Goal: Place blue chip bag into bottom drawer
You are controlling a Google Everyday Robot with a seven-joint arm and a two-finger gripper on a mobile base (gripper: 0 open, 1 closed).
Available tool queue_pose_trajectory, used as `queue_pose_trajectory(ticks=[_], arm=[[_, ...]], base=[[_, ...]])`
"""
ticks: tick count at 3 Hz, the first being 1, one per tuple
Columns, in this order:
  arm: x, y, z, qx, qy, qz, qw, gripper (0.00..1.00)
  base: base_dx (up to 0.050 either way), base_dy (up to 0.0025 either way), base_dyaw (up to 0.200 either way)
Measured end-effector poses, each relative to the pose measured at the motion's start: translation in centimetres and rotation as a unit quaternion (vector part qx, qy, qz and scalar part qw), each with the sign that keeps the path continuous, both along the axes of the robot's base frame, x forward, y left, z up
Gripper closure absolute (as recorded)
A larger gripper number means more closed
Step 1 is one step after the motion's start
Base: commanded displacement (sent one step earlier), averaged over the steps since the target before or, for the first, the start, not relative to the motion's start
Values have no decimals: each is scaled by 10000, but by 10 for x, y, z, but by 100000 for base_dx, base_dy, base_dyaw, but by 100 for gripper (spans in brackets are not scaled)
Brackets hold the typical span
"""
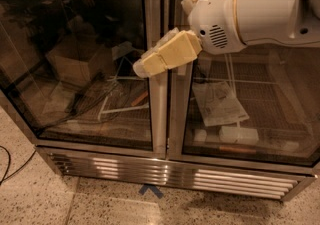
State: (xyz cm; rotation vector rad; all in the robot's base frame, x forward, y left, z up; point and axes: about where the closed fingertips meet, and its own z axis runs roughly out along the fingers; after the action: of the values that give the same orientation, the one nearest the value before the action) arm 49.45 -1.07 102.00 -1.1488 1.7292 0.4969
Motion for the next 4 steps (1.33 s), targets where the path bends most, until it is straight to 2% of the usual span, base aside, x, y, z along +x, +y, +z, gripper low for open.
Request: queue_pose_trajectory(ticks=[1, 2, 3, 4], arm=[[0, 1, 0, -8, 0, 3, 10000, 0], [6, 3, -8, 0, 219, 74, 9997, 0], [15, 5, -22, -15, 586, 189, 9981, 0], [21, 8, -35, -173, 1071, 426, 9932, 0]], base=[[0, 0, 0], [0, 0, 0], [0, 0, 0], [0, 0, 0]])
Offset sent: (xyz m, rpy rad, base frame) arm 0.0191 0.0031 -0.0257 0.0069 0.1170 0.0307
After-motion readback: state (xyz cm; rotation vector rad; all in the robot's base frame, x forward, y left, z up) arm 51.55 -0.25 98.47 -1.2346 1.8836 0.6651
